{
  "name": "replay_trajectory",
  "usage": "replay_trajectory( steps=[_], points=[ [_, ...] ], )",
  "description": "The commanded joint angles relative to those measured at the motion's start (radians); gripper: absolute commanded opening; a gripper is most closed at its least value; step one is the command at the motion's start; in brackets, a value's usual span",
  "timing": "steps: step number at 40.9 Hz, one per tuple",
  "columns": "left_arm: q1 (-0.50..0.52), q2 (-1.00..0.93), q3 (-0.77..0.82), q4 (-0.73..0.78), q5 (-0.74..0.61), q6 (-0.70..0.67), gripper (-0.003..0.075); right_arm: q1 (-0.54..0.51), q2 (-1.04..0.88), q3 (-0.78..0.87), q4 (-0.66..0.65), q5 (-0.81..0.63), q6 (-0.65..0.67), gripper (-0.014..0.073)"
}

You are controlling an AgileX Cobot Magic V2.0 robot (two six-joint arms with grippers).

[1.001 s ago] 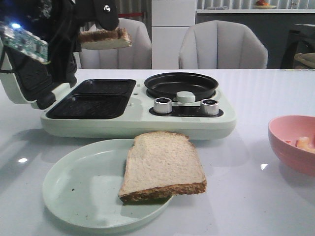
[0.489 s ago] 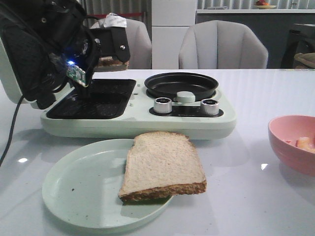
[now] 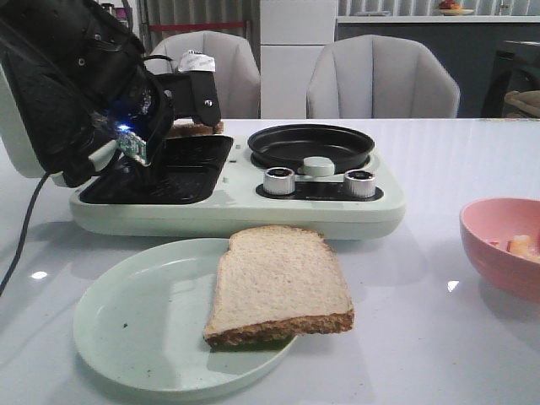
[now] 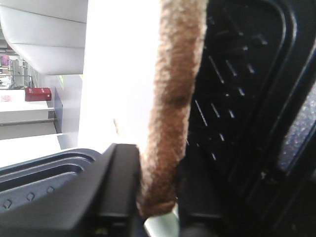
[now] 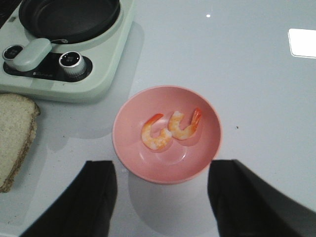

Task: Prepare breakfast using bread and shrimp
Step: 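Lower the bread onto the waffle plate and open the left gripper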

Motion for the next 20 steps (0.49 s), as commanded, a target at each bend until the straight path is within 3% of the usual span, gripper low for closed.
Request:
replay_trajectory(
  steps=[1, 4, 20],
  points=[
    [0.002, -0.059, -0.032, 0.052, 0.033, -0.008, 0.0412, 0.002, 0.005, -0.035, -0.003, -0.066, -0.005, 0.0518],
    [0.005, -0.059, -0.032, 0.052, 0.035, -0.008, 0.0459, 0.002, 0.005, -0.035, -0.003, -0.066, -0.005, 0.0518],
    [0.018, -0.114, -0.002, 0.052, -0.017, -0.016, 0.0457, 0.002, 0.005, -0.035, -0.003, -0.065, -0.005, 0.0518]
  ],
)
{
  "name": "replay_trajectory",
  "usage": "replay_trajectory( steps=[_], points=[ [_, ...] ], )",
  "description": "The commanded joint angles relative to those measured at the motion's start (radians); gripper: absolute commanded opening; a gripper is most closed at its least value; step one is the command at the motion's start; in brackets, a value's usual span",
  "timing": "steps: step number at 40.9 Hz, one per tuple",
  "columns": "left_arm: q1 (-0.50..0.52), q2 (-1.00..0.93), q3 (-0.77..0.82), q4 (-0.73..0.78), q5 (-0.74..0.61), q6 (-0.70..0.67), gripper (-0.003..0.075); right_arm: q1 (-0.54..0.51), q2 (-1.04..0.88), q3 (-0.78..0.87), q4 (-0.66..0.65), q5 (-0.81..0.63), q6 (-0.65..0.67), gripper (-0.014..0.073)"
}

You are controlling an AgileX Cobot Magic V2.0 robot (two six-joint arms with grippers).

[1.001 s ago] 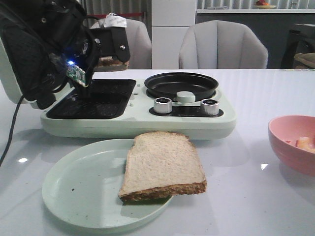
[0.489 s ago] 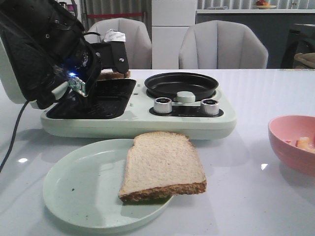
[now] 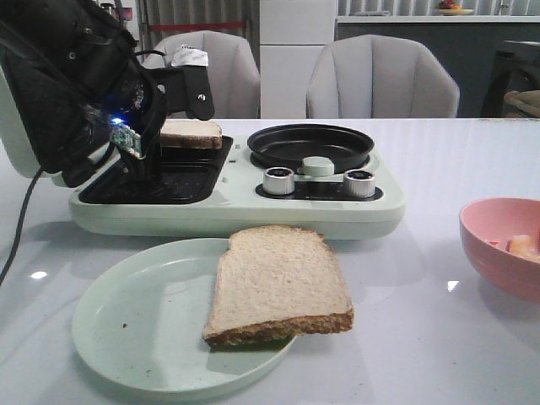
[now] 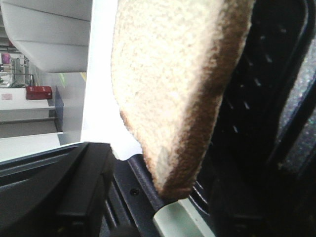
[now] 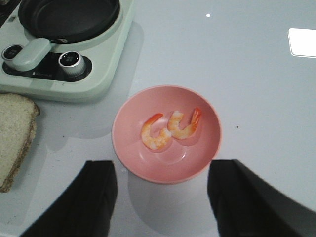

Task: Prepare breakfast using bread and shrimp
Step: 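Lower the bread onto the waffle plate and open the left gripper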

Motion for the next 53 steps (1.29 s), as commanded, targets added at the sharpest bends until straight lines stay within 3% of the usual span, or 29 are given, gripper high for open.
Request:
replay_trajectory(
  steps=[1, 13, 22, 29, 32, 37, 42, 53],
  points=[
    [0.0, -0.098, -0.002, 0.046, -0.002, -0.02, 0.0457, 0.002, 0.005, -0.035, -0.003, -0.067, -0.005, 0.0518],
    [-0.003, -0.249, 0.165, 0.046, -0.075, -0.027, 0.0457, 0.002, 0.005, -0.035, -0.003, -0.067, -0.005, 0.0518],
    [-0.084, -0.42, 0.278, 0.021, 0.019, -0.045, 0.0457, 0.002, 0.005, -0.035, -0.003, -0.067, -0.005, 0.0518],
    [-0.203, -0.525, 0.28, -0.384, 0.185, -0.04, 0.0457, 0.002, 0.005, -0.035, -0.003, -0.067, -0.005, 0.0518],
    [-0.257, -0.57, 0.28, -0.598, 0.238, 0.031, 0.0457, 0.002, 0.005, -0.035, -0.003, -0.067, -0.005, 0.0518],
    [-0.342, -0.648, 0.28, -0.828, 0.376, 0.156, 0.0457, 0.002, 0.005, -0.035, -0.003, -0.067, -0.005, 0.0518],
    [-0.393, -0.743, 0.28, -1.065, 0.495, 0.194, 0.0457, 0.002, 0.005, -0.035, -0.003, -0.067, -0.005, 0.0518],
    [-0.407, -0.972, 0.343, -1.461, 0.509, 0.36, 0.0456, 0.002, 0.005, -0.035, -0.003, -0.067, -0.005, 0.0518]
  ],
)
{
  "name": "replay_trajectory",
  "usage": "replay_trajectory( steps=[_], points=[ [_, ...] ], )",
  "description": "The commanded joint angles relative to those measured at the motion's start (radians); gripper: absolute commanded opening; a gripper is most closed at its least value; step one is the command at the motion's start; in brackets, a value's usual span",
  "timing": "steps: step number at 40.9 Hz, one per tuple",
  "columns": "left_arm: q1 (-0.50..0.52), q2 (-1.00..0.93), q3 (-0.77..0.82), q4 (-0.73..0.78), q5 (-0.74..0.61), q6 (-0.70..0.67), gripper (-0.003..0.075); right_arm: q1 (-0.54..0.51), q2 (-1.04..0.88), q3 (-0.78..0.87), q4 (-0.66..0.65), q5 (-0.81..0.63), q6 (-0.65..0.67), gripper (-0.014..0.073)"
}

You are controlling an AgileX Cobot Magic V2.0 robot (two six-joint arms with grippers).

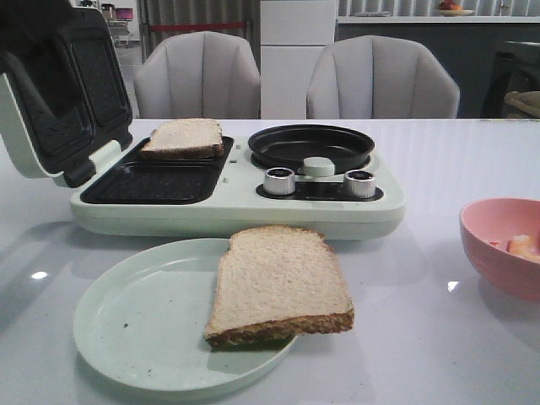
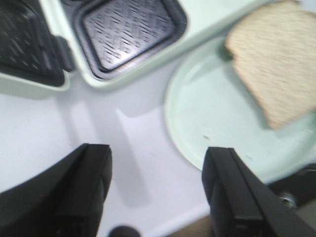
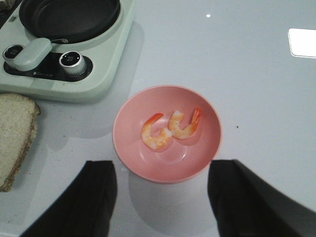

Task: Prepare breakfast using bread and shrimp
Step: 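Lower the bread onto the waffle plate and open the left gripper, then move the right gripper down to the remaining bread slice on the plate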

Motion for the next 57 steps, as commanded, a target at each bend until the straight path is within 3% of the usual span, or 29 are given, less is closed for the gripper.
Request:
replay_trajectory(
  steps=[1, 9, 21, 31, 41, 57],
  points=[
    [-0.007, -0.102, 0.003, -0.099, -0.023, 0.072, 0.0457, 0.002, 0.005, -0.035, -0.003, -0.067, -0.005, 0.0518],
    [-0.007, -0.239, 0.071, -0.204, -0.023, 0.099, 0.0456, 0.002, 0.005, -0.035, -0.002, -0.068, -0.005, 0.0518],
    [-0.007, -0.389, 0.135, -0.235, -0.065, 0.104, 0.0456, 0.002, 0.005, -0.035, 0.006, -0.062, -0.005, 0.0518],
    [-0.007, -0.405, 0.136, -0.36, -0.079, 0.229, 0.0456, 0.002, 0.016, 0.002, 0.038, -0.052, -0.005, 0.0518],
    [-0.007, -0.405, 0.136, -0.36, -0.141, 0.234, 0.0456, 0.025, 0.093, 0.028, 0.292, -0.025, -0.03, 0.0518],
    [-0.007, -0.393, 0.136, -0.358, -0.173, 0.234, 0.0457, 0.228, 0.453, 0.027, 0.794, 0.005, -0.325, 0.0518]
  ],
)
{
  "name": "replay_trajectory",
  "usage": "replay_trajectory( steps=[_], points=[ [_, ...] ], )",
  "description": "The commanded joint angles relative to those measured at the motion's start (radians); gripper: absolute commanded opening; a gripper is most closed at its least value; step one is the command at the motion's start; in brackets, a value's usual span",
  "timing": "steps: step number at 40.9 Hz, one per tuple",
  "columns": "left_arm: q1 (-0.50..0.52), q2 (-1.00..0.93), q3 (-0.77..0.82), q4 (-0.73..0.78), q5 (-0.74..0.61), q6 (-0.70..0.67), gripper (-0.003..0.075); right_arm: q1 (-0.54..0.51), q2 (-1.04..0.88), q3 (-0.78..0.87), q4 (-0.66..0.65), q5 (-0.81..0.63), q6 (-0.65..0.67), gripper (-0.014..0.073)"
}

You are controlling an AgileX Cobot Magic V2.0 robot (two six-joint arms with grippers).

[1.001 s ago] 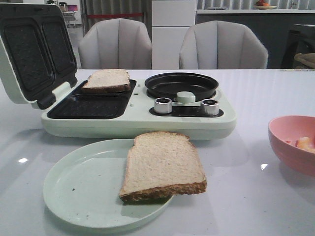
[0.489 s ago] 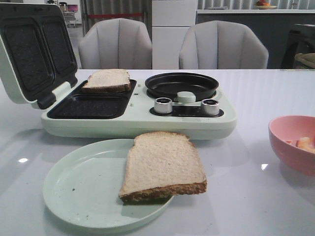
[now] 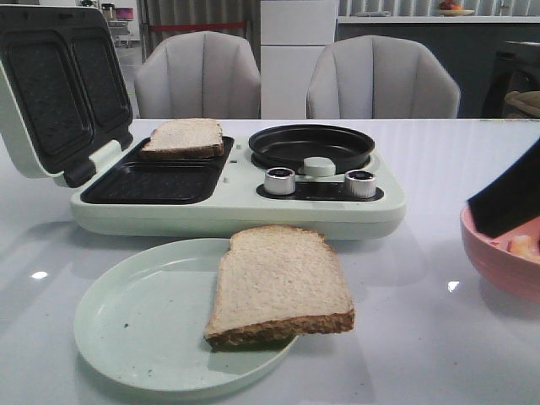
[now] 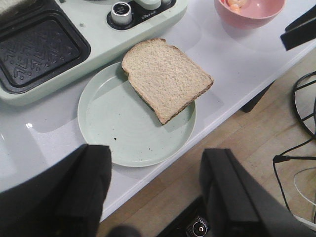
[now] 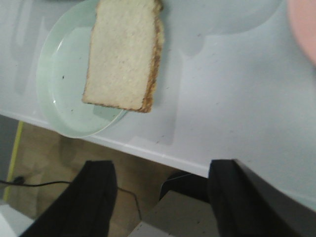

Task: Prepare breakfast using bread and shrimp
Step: 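Move the right gripper down to the remaining bread slice on the plate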

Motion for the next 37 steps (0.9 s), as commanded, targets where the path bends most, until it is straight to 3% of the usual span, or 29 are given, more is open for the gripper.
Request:
replay_trajectory(
  steps=[1, 8, 13, 33, 37],
  points=[
    [-0.007, 0.007, -0.025, -0.003, -0.074, 0.003, 0.0456, 0.047, 0.088, -0.033, 0.16, -0.044, -0.099, 0.0518],
    [-0.007, 0.033, -0.025, -0.003, -0.074, 0.003, 0.0457, 0.111, 0.253, -0.092, 0.318, -0.064, -0.255, 0.0518],
    [-0.007, 0.045, -0.025, -0.003, -0.074, 0.003, 0.0456, 0.124, 0.369, -0.149, 0.376, -0.051, -0.297, 0.0518],
    [-0.007, 0.053, -0.025, -0.003, -0.074, 0.003, 0.0456, 0.124, 0.681, -0.357, 0.388, -0.009, -0.298, 0.0514],
    [-0.007, 0.053, -0.025, -0.003, -0.074, 0.003, 0.0456, 0.124, 0.711, -0.376, 0.388, -0.006, -0.299, 0.0469]
  ],
)
